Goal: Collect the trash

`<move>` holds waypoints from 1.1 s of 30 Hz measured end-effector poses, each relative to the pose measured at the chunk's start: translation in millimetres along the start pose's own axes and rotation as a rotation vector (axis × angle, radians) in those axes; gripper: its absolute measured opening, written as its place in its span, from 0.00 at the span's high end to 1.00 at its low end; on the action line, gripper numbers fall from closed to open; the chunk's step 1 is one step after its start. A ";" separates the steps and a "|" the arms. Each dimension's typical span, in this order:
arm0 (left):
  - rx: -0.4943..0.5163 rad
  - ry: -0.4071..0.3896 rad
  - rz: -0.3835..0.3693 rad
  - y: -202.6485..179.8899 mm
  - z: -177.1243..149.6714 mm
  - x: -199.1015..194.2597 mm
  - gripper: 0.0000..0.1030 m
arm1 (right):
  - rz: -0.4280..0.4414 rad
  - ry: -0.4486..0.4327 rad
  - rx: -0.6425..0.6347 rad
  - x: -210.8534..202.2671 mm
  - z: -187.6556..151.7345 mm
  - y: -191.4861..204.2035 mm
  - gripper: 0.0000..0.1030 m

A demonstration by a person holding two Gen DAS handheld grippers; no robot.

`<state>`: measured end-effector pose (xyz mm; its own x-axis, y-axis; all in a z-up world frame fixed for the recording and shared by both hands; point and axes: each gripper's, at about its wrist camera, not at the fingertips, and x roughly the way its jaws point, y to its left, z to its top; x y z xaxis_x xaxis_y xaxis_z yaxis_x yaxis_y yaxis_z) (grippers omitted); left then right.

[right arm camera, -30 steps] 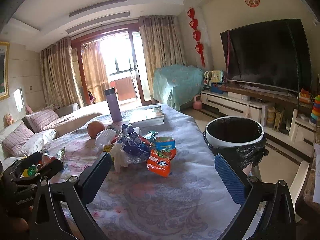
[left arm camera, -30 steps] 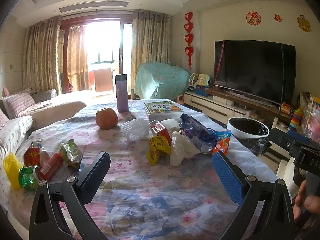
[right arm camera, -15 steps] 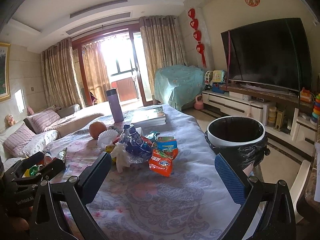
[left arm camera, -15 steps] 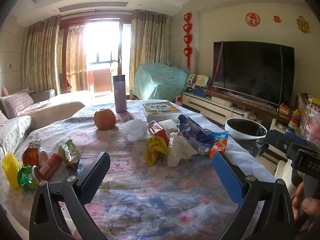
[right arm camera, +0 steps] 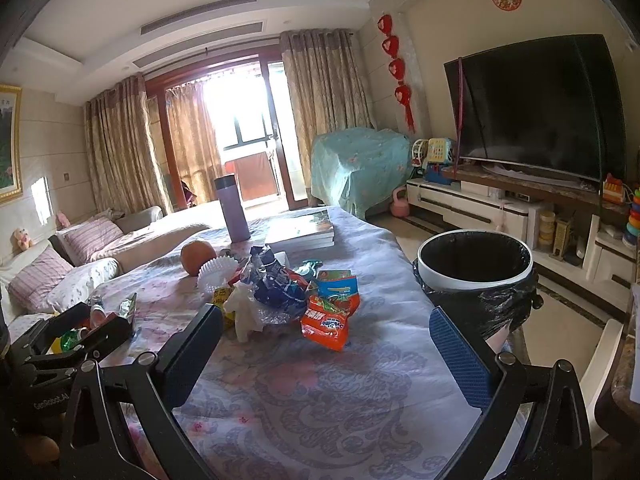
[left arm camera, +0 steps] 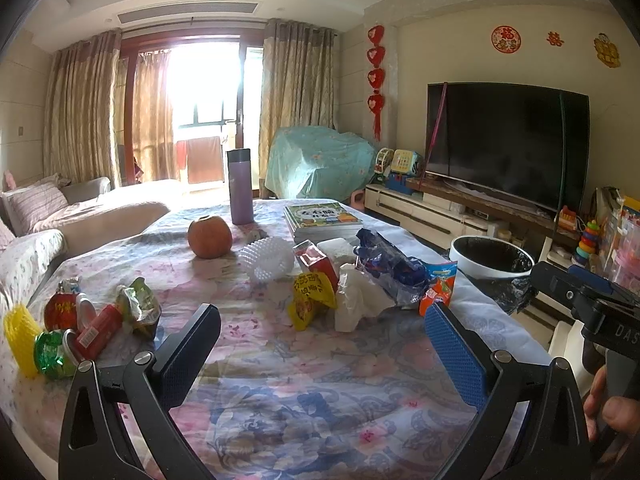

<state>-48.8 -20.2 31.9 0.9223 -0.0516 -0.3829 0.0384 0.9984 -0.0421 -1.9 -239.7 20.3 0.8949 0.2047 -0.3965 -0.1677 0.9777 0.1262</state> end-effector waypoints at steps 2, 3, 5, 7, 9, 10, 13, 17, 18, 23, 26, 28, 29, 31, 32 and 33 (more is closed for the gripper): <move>-0.001 -0.001 -0.001 -0.1 -0.6 -0.5 0.01 | 0.001 0.001 0.001 0.0 -0.1 0.2 0.00; 0.000 -0.001 0.000 -0.3 -0.7 -0.7 0.01 | 0.003 0.002 0.002 0.2 -0.3 0.4 0.00; 0.000 -0.001 0.001 -0.3 -0.6 -0.4 0.01 | 0.005 0.005 0.005 0.6 -0.8 0.9 0.00; -0.001 0.000 -0.001 0.0 -0.6 -0.1 0.01 | 0.007 0.006 0.006 0.2 -1.0 1.4 0.00; -0.001 0.001 -0.001 -0.4 -1.3 0.0 0.01 | 0.006 0.005 0.006 0.2 -0.9 1.2 0.00; 0.000 0.001 -0.001 -0.6 -1.6 -0.2 0.01 | 0.006 0.005 0.006 0.4 -0.7 0.8 0.00; -0.003 0.007 -0.003 -0.8 -2.0 1.5 0.01 | 0.006 0.007 0.007 0.5 -1.2 1.3 0.00; -0.005 0.011 -0.004 -1.0 -2.3 3.2 0.01 | 0.012 0.011 0.014 1.2 -1.5 0.3 0.00; -0.005 0.011 -0.005 -0.9 -2.2 3.7 0.01 | 0.013 0.013 0.016 1.4 -1.8 0.5 0.00; -0.009 0.025 -0.002 -0.1 -4.0 6.5 0.01 | 0.026 0.024 0.020 4.6 -3.0 -3.1 0.00; -0.012 0.041 -0.005 0.4 -4.6 12.0 0.01 | 0.029 0.034 0.021 7.3 -4.1 -4.4 0.00; -0.008 0.050 -0.004 -0.1 -4.1 16.0 0.01 | 0.031 0.043 0.024 10.2 -4.5 -5.7 0.00; -0.005 0.055 -0.004 -0.4 -3.6 18.5 0.01 | 0.032 0.047 0.026 11.8 -4.5 -6.7 0.00; 0.001 0.065 -0.004 -0.7 -2.5 23.6 0.01 | 0.034 0.057 0.026 15.6 -3.8 -8.8 0.00; 0.002 0.070 -0.002 -0.4 -1.7 26.7 0.01 | 0.034 0.062 0.028 17.9 -3.6 -9.6 0.00; 0.003 0.077 -0.001 0.0 -0.9 30.4 0.01 | 0.033 0.066 0.030 20.2 -3.4 -10.9 0.00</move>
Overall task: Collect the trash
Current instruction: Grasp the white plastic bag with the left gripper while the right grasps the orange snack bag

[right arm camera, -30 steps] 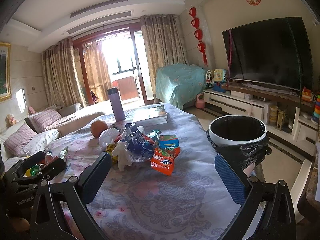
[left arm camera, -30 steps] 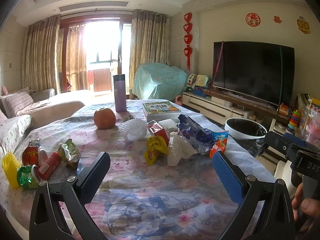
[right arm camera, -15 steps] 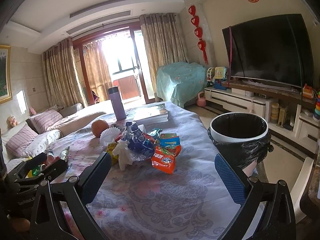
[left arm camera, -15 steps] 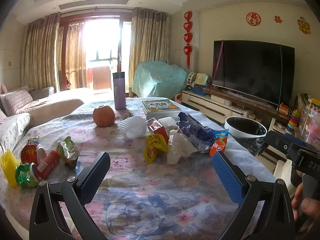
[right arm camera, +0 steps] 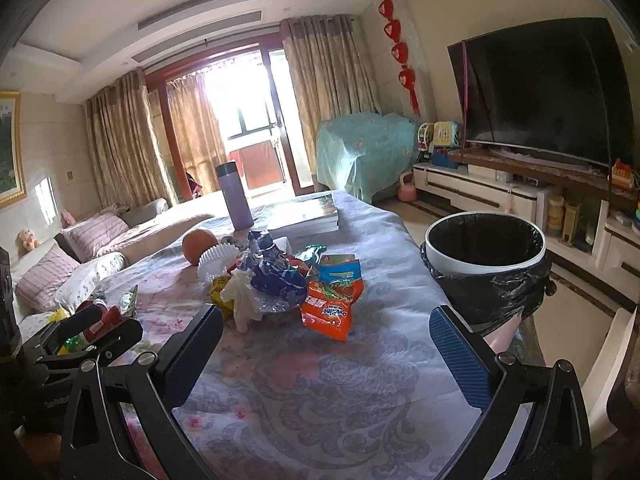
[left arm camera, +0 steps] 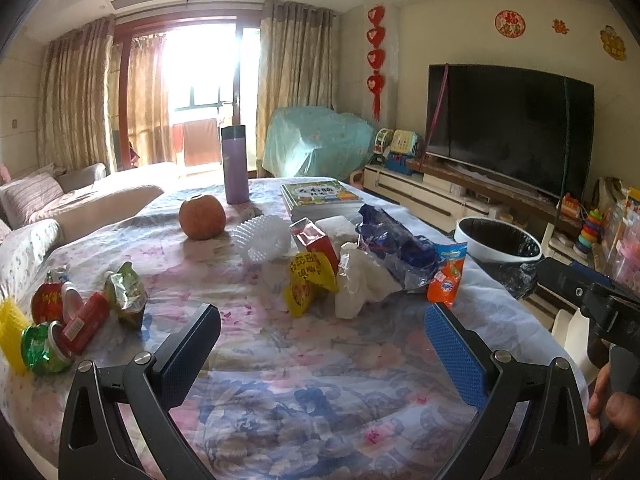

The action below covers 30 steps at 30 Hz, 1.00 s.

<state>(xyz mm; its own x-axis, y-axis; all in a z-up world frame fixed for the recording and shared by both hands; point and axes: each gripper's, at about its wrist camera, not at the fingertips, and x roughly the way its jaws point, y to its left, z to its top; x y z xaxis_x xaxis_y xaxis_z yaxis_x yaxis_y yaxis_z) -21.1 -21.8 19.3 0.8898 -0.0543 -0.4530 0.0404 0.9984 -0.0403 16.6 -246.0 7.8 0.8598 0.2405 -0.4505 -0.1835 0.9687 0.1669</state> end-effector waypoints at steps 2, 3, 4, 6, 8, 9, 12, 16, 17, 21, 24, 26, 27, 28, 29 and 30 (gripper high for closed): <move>-0.003 0.017 0.000 0.9 1.6 8.3 0.01 | -0.003 0.013 0.005 6.5 0.6 -3.0 0.00; -0.004 0.026 0.001 1.4 2.8 13.1 0.01 | -0.003 0.023 0.008 10.2 0.4 -5.0 0.00; -0.006 0.033 0.002 2.3 3.5 17.6 0.01 | -0.002 0.032 0.013 13.8 0.5 -7.1 0.00; -0.007 0.045 0.002 3.8 5.4 26.7 0.02 | -0.004 0.052 0.025 22.0 0.3 -12.3 0.00; -0.005 0.060 0.000 3.6 7.5 37.0 0.05 | -0.011 0.070 0.036 29.1 -1.0 -16.9 0.00; -0.003 0.069 -0.003 3.2 8.3 41.5 0.07 | -0.013 0.081 0.043 33.4 -1.7 -19.6 0.00; 0.006 0.095 -0.011 1.1 11.9 57.0 0.12 | -0.008 0.118 0.063 46.5 -3.6 -26.0 0.04; 0.009 0.115 -0.018 -0.1 18.4 77.4 0.16 | 0.008 0.159 0.077 61.7 -3.4 -32.7 0.12; 0.008 0.121 -0.022 -0.3 20.2 82.2 0.17 | 0.013 0.166 0.080 64.6 -3.0 -33.4 0.14; 0.014 0.142 -0.034 -3.6 25.0 98.7 0.18 | 0.036 0.203 0.094 78.8 0.0 -36.7 0.16; 0.029 0.158 -0.025 -7.3 27.7 111.4 0.18 | 0.048 0.226 0.089 88.7 2.3 -36.5 0.16; 0.036 0.173 -0.023 -9.6 29.1 120.9 0.25 | 0.057 0.242 0.087 96.1 2.5 -36.4 0.19; 0.036 0.187 -0.028 -10.7 29.6 126.8 0.28 | 0.060 0.254 0.086 100.6 2.4 -36.9 0.21; 0.035 0.197 -0.029 -12.6 30.0 133.4 0.32 | 0.062 0.264 0.086 104.5 2.2 -36.8 0.21; 0.030 0.210 -0.037 -13.5 30.5 139.3 0.34 | 0.065 0.278 0.087 109.8 1.8 -37.4 0.23; 0.025 0.220 -0.046 -13.9 30.8 143.5 0.35 | 0.070 0.290 0.090 113.4 1.7 -37.6 0.27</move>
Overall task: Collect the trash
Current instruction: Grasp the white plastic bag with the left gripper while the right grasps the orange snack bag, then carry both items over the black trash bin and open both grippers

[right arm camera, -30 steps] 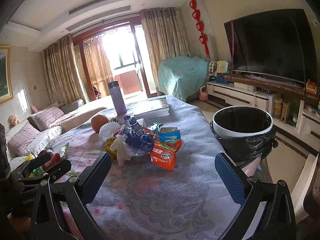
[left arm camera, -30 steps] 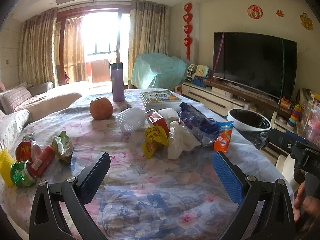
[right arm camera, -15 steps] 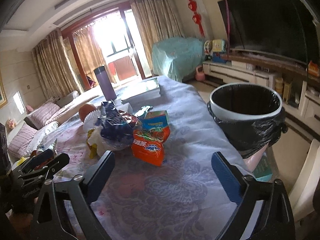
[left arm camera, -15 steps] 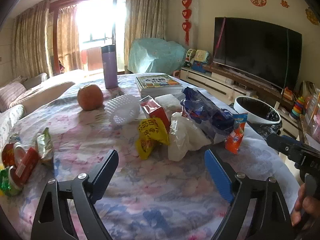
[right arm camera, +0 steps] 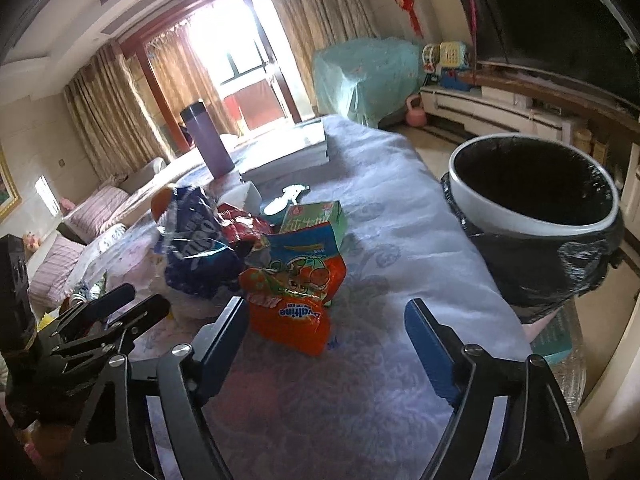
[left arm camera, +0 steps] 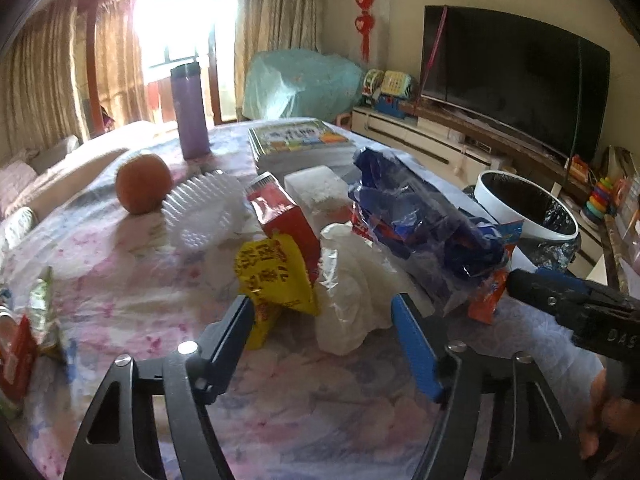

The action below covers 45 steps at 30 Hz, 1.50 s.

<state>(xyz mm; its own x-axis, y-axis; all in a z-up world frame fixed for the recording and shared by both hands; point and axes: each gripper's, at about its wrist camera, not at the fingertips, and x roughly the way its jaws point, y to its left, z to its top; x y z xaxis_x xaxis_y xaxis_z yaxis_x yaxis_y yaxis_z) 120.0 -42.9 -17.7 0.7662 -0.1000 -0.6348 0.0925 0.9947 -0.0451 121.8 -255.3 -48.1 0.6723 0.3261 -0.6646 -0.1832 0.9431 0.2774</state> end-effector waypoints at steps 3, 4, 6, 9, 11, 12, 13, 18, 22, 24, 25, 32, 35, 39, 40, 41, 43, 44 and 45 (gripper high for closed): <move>-0.003 0.026 -0.032 -2.3 3.5 9.2 0.47 | 0.030 0.029 0.017 8.7 3.0 -1.6 0.38; 0.003 0.033 -0.047 -3.8 4.6 11.8 0.52 | 0.040 0.034 0.020 10.0 4.0 -1.6 0.40; 0.013 0.044 -0.073 -6.5 5.2 13.9 0.66 | 0.053 0.039 0.013 12.5 4.9 0.2 0.61; 0.034 0.033 -0.089 -9.0 6.2 11.6 0.83 | 0.065 0.047 0.005 13.8 4.4 2.0 0.94; 0.038 0.025 -0.095 -7.3 5.1 8.2 0.85 | 0.074 0.039 0.001 9.0 2.4 2.3 0.98; 0.039 0.019 -0.092 -5.8 3.9 6.0 0.85 | 0.070 0.032 -0.006 5.9 1.4 3.2 0.98; 0.038 0.015 -0.093 -3.9 2.5 3.3 0.86 | 0.066 0.027 -0.012 3.1 0.9 3.6 0.98; 0.025 0.015 -0.106 -0.3 -7.5 -9.9 0.87 | 0.052 0.000 -0.012 -11.2 0.1 -0.5 0.98; 0.033 0.004 -0.142 -9.7 -11.8 -27.5 0.87 | 0.039 -0.021 -0.004 -23.6 -1.2 -6.0 0.98; 0.049 -0.008 -0.163 -18.3 -11.0 -36.0 0.87 | 0.030 -0.032 0.000 -29.3 -1.9 -9.5 0.98; 0.060 -0.015 -0.178 -23.7 -11.1 -41.0 0.87 | 0.026 -0.037 0.002 -32.2 -2.1 -11.1 0.98; 0.120 -0.035 -0.239 -44.4 -9.3 -55.5 0.87 | -0.002 -0.069 0.025 -50.2 -4.1 -27.2 0.98; 0.133 -0.029 -0.265 -49.2 -9.2 -55.2 0.87 | -0.012 -0.081 0.032 -56.6 -4.5 -34.7 0.98; 0.156 -0.022 -0.292 -54.3 -6.2 -49.3 0.87 | -0.027 -0.095 0.041 -64.0 -5.2 -43.8 0.98; 0.159 -0.021 -0.297 -56.9 -4.7 -48.1 0.87 | -0.032 -0.099 0.046 -65.5 -4.7 -47.5 0.98; 0.164 -0.018 -0.306 -58.8 -2.7 -45.8 0.88 | -0.034 -0.100 0.051 -68.3 -6.1 -48.7 0.98; 0.172 -0.015 -0.320 -64.0 0.3 -42.5 0.87 | -0.043 -0.105 0.063 -71.1 -5.4 -55.5 0.98; 0.176 -0.013 -0.329 -66.7 2.7 -40.7 0.87 | -0.047 -0.107 0.067 -73.3 -5.3 -57.8 0.98; 0.182 -0.015 -0.333 -70.3 3.7 -37.8 0.87 | -0.052 -0.109 0.072 -74.6 -4.8 -61.5 0.98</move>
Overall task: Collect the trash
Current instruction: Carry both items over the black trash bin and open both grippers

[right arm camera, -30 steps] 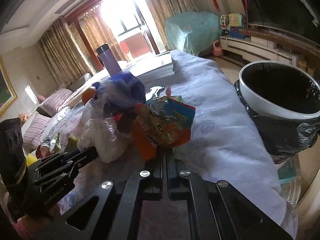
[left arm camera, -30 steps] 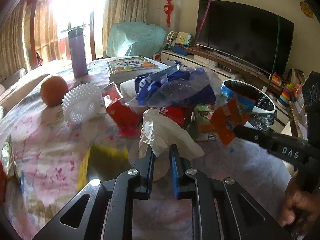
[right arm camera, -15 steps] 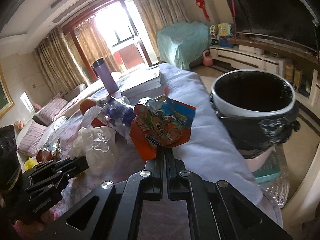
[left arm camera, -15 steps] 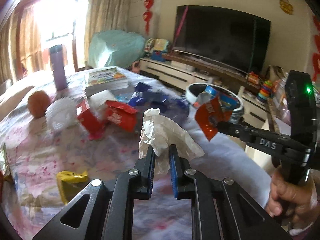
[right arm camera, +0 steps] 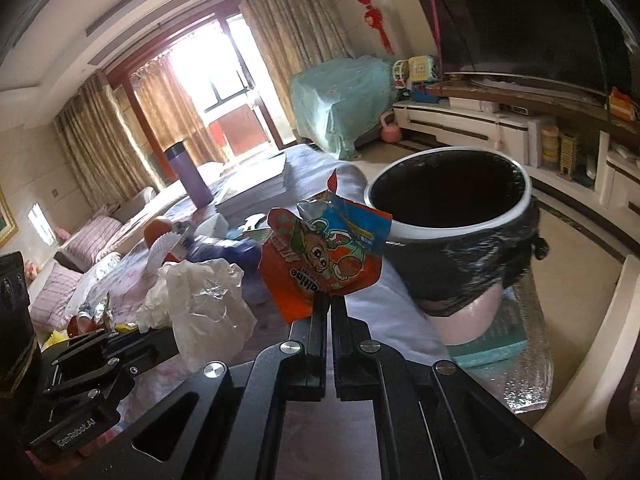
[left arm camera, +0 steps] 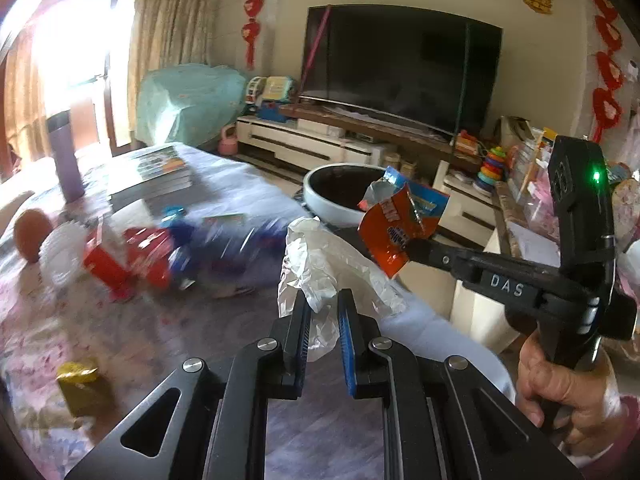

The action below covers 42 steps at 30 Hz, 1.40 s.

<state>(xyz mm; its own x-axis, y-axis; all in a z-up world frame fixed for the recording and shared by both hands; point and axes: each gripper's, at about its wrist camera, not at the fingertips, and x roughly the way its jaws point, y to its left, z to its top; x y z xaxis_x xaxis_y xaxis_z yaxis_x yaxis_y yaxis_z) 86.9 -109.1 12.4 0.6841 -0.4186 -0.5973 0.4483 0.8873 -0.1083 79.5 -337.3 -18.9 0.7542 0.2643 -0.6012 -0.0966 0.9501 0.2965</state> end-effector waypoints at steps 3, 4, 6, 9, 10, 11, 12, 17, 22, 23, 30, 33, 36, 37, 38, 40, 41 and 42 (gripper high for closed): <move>0.024 -0.003 -0.008 -2.3 9.7 9.8 0.87 | -0.015 -0.005 0.014 -5.0 1.5 -11.4 0.98; 0.028 -0.004 -0.010 -2.5 11.5 12.6 0.87 | -0.020 -0.007 0.017 -6.0 1.6 -13.9 0.98; 0.036 -0.001 -0.014 -4.3 16.7 22.0 0.87 | -0.031 -0.011 0.026 -8.4 3.7 -21.2 0.98; 0.042 0.006 -0.019 -3.0 23.3 35.5 0.87 | -0.047 -0.014 0.037 -10.2 7.0 -31.7 0.98; 0.042 0.009 -0.022 -2.5 25.6 40.6 0.87 | -0.052 -0.015 0.040 -10.9 8.1 -36.2 0.98; 0.041 0.011 -0.024 -2.8 27.3 42.8 0.87 | -0.057 -0.016 0.042 -11.6 9.1 -38.0 0.98; 0.041 0.013 -0.025 -2.0 29.6 46.6 0.87 | -0.060 -0.017 0.044 -11.9 10.1 -40.9 0.98; 0.039 0.021 -0.026 -7.1 43.6 65.7 0.87 | -0.078 -0.013 0.053 -9.8 14.6 -52.0 0.98; 0.028 0.027 -0.032 -7.5 55.1 80.2 0.87 | -0.093 -0.007 0.058 -5.6 23.2 -60.8 0.98; 0.027 0.027 -0.032 -8.6 57.3 84.6 0.87 | -0.097 -0.006 0.057 -4.6 26.1 -62.3 0.98; 0.038 0.030 -0.041 -14.1 79.4 110.7 0.87 | -0.121 -0.003 0.036 3.4 47.0 -73.3 0.98; 0.035 0.037 -0.043 -11.9 88.1 123.4 0.87 | -0.129 0.003 0.036 8.1 56.6 -79.9 0.98; 0.021 0.048 -0.047 -9.4 97.1 137.4 0.87 | -0.139 0.012 0.035 12.4 63.0 -84.3 0.98; 0.018 0.051 -0.049 -8.9 100.1 141.5 0.87 | -0.141 0.015 0.036 13.9 65.3 -86.3 0.98; 0.014 0.056 -0.050 -8.1 103.2 146.1 0.87 | -0.142 0.017 0.036 14.9 66.6 -87.5 0.98; 0.002 0.071 -0.058 -6.1 110.9 156.3 0.87 | -0.146 0.022 0.034 17.8 70.4 -90.1 0.98; -0.006 0.077 -0.064 -4.8 114.7 161.1 0.87 | -0.149 0.026 0.032 19.6 72.1 -91.4 0.98; -0.008 0.079 -0.065 -4.0 117.1 165.0 0.87 | -0.151 0.031 0.029 21.6 73.4 -92.4 0.98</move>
<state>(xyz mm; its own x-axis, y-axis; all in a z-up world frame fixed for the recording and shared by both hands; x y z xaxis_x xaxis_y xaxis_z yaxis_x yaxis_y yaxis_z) 265.4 -204.4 7.3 0.6060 -0.4590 -0.6497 0.4853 0.8605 -0.1553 152.4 -431.5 -4.8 0.7382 0.1238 -0.6631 0.0359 0.9744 0.2219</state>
